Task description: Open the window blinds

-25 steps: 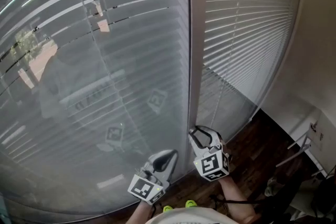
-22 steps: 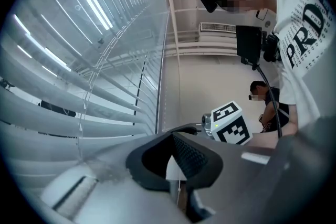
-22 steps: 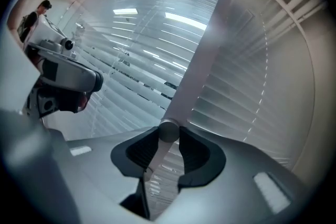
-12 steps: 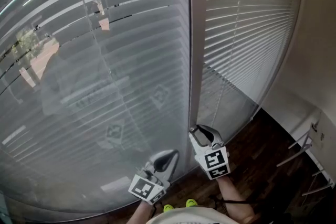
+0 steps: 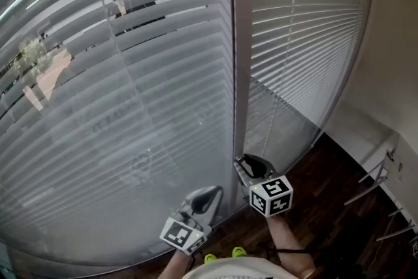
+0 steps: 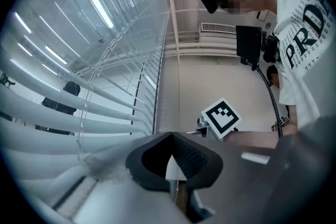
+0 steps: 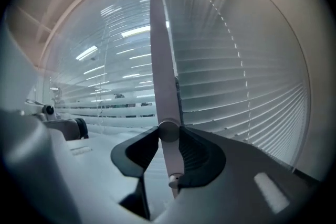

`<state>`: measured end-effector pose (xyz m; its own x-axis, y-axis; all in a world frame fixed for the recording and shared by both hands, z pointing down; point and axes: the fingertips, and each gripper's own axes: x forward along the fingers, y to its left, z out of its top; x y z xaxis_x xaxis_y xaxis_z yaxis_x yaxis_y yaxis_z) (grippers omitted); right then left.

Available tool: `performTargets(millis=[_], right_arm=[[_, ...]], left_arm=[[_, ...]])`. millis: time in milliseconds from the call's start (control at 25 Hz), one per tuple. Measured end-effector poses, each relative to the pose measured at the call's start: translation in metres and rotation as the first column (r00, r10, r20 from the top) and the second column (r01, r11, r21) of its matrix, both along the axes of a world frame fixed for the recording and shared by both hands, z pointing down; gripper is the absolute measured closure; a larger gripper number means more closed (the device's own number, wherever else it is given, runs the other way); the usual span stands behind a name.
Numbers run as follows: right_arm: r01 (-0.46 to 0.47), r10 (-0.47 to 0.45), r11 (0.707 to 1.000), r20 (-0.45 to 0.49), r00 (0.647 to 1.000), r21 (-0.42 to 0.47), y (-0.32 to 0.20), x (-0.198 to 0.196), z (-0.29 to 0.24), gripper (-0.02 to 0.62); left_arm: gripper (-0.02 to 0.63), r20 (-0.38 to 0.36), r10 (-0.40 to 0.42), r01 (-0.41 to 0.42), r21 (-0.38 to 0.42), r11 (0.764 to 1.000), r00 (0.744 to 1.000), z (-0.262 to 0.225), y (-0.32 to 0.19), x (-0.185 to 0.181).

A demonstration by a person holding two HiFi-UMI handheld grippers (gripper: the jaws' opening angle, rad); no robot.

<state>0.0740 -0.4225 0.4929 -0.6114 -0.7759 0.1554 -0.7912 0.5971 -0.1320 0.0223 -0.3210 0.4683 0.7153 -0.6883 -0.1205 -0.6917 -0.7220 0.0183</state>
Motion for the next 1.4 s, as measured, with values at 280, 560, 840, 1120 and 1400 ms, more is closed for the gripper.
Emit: performTargets(millis=[280,560,840,1120,1400], right_arm=[[0.002,-0.002,1.000,0.016,1.000,-0.014,-0.001,0.000,0.000,0.468],[0.032,-0.018,0.996,-0.165,0.986,0.087,0.005,0.001,-0.001,0.466],[0.191,0.054,0.920,-0.593,0.804,0.343,0.017,0.001,-0.015,0.453],[0.393,0.211,0.804,-0.831,0.514,0.447,0.021,-0.010,-0.007,0.451],[0.478,0.298,0.749,-0.878,0.375,0.459,0.017,-0.012,0.003,0.449]], left_arm=[[0.615,-0.017,0.000,0.000,0.001,1.000,1.000,-0.003,0.002,0.000],[0.615,0.006,0.001,-0.001,0.006,1.000,1.000,-0.003,0.006,-0.002],[0.615,-0.009,0.002,-0.002,0.007,1.000,1.000,-0.007,0.006,0.000],[0.615,0.009,0.011,-0.011,0.005,1.000,1.000,-0.004,0.006,0.004],[0.615,0.006,0.001,-0.001,0.000,1.000,1.000,-0.001,0.005,0.004]])
